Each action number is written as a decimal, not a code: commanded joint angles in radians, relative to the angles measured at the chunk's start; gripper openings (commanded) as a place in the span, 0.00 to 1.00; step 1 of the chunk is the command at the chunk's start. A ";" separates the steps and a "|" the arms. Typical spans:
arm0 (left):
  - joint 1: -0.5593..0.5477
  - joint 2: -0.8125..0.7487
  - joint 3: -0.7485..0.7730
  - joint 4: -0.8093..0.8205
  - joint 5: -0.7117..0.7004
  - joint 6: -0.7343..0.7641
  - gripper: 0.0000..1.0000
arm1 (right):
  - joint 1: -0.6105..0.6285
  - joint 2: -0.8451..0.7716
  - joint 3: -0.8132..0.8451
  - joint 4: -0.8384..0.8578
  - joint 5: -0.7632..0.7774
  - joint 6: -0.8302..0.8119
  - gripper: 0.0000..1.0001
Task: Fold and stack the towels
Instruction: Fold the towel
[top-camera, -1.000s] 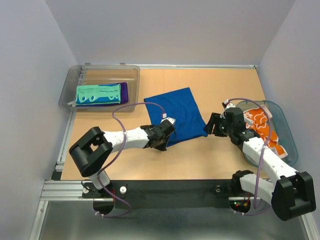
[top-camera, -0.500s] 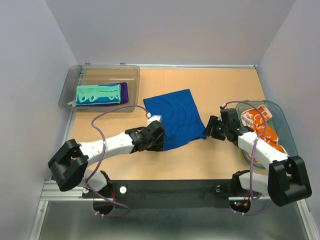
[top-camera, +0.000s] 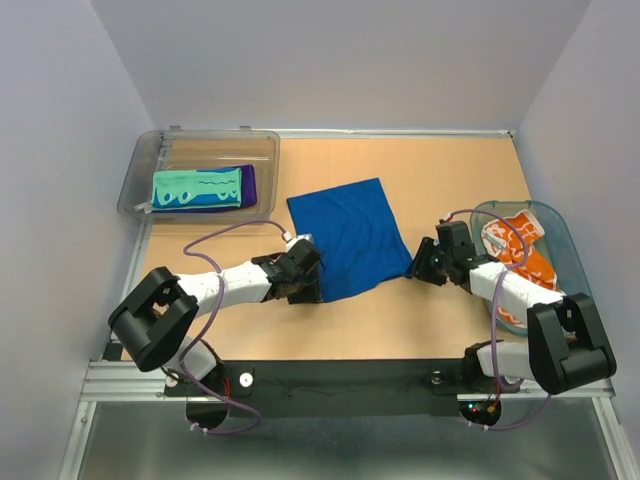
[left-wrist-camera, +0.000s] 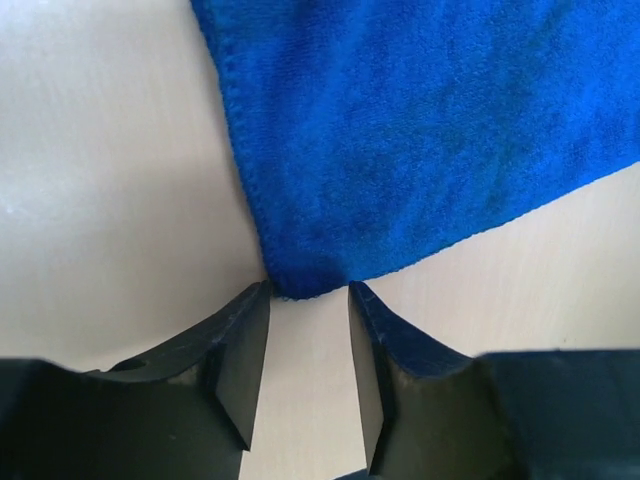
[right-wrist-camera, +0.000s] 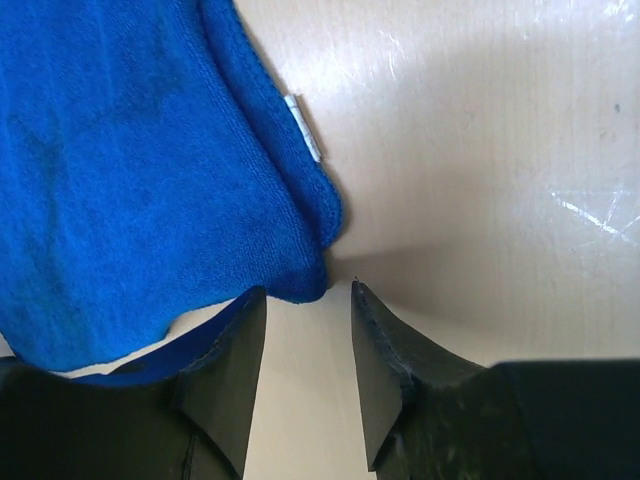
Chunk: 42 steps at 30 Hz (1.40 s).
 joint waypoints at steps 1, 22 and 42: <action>0.000 0.044 0.002 0.003 0.029 0.009 0.46 | 0.003 0.029 -0.022 0.073 -0.003 0.025 0.45; 0.075 0.006 0.019 -0.087 -0.031 0.055 0.00 | 0.003 -0.018 0.026 0.028 0.012 -0.016 0.08; 0.073 -0.007 0.013 -0.033 0.089 -0.008 0.57 | 0.003 -0.036 0.096 -0.129 -0.026 -0.084 0.07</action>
